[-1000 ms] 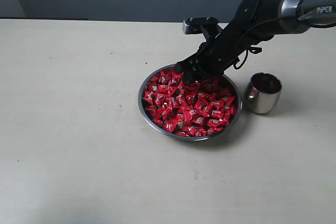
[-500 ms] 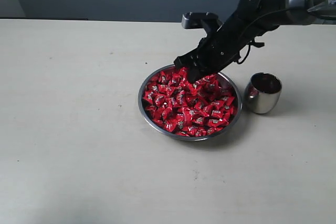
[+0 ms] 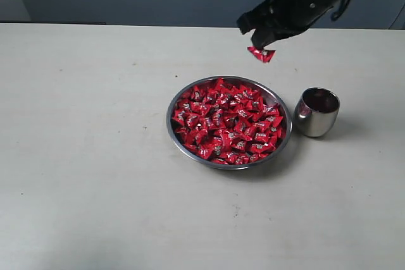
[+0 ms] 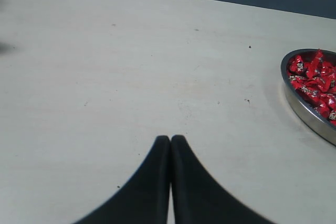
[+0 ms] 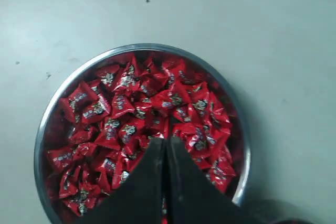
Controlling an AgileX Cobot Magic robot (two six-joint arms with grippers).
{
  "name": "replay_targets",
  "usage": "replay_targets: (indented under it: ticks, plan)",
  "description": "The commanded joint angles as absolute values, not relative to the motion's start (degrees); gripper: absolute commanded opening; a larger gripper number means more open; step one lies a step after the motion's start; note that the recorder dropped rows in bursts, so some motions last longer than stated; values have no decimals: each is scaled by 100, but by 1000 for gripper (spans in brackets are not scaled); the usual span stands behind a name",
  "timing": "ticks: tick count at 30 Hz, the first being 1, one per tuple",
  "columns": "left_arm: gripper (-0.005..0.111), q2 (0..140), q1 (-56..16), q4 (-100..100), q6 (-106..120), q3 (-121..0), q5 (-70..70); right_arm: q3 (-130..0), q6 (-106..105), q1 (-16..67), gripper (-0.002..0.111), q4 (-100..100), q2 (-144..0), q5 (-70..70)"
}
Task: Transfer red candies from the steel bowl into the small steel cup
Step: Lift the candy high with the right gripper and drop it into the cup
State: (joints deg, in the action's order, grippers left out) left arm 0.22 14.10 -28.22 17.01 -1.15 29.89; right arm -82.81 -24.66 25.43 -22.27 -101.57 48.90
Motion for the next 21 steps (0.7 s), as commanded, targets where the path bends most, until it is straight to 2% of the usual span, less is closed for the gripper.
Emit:
replay_targets:
  ticks: [1,9,15,21]
  plan:
    - [0,0,1420,-2827,1692,-105,2951,-8234,-2391,1936,0,-2140,-9802,5080]
    - [0,0,1420,-2827,1692,-105,2951,-6971,-2391,1125,0,-2333,-9291,4322]
    - [0,0,1420,-2827,1692,-105,2951,-6131,-2555,1066,0,-2479,-9263,3569]
    - [0,0,1420,-2827,1692,-105,2951,-5913,-2842,1066,0,-2790,-9458,3207]
